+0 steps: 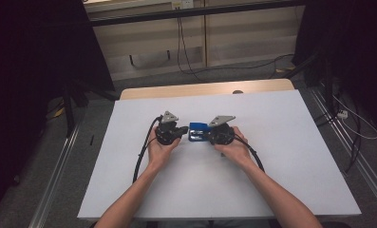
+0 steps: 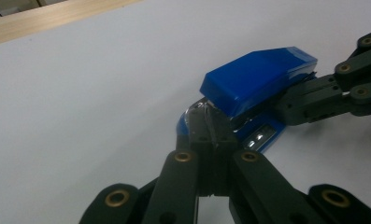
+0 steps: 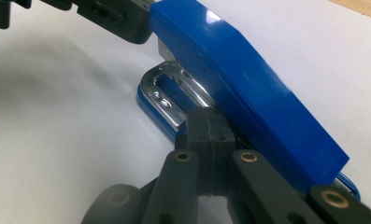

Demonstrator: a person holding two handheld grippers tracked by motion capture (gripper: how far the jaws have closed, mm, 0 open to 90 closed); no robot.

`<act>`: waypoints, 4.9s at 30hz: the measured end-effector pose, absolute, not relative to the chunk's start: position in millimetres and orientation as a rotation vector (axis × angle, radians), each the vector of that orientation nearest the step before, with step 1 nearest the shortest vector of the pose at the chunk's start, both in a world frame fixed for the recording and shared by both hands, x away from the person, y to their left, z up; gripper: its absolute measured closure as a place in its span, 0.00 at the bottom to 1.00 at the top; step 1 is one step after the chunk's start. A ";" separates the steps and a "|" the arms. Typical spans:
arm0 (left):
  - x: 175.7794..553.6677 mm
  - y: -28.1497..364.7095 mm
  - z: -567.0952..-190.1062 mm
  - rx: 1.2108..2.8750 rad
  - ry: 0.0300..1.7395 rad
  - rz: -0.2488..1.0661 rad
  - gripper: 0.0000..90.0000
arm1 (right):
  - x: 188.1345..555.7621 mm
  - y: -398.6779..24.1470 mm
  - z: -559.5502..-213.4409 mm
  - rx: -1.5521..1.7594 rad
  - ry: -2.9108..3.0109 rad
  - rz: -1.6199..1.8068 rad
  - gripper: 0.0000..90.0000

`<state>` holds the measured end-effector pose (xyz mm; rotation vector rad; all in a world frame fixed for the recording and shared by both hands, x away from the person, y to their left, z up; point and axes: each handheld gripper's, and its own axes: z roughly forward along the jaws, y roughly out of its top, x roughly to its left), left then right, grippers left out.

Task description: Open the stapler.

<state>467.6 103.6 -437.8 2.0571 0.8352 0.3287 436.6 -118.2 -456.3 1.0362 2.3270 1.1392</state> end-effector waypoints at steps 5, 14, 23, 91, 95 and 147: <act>469.3 102.7 -441.8 2.071 0.834 0.327 1.00 | 436.2 -118.2 -456.6 1.040 2.323 1.139 1.00; 468.0 97.0 -443.2 2.067 0.829 0.360 1.00 | 435.7 -118.0 -457.0 1.045 2.318 1.142 1.00; 471.0 96.8 -442.8 2.041 0.830 0.345 1.00 | 434.6 -118.7 -458.4 1.047 2.302 1.156 1.00; 469.2 86.8 -415.6 1.959 0.774 0.365 1.00 | 433.9 -120.6 -460.4 1.050 2.285 1.180 1.00; 468.8 85.7 -414.4 1.952 0.769 0.368 1.00 | 432.8 -119.7 -460.0 1.028 2.294 1.178 1.00; 475.6 91.4 -419.2 1.985 0.796 0.327 1.00 | 436.3 -91.1 -441.0 0.977 2.134 1.189 1.00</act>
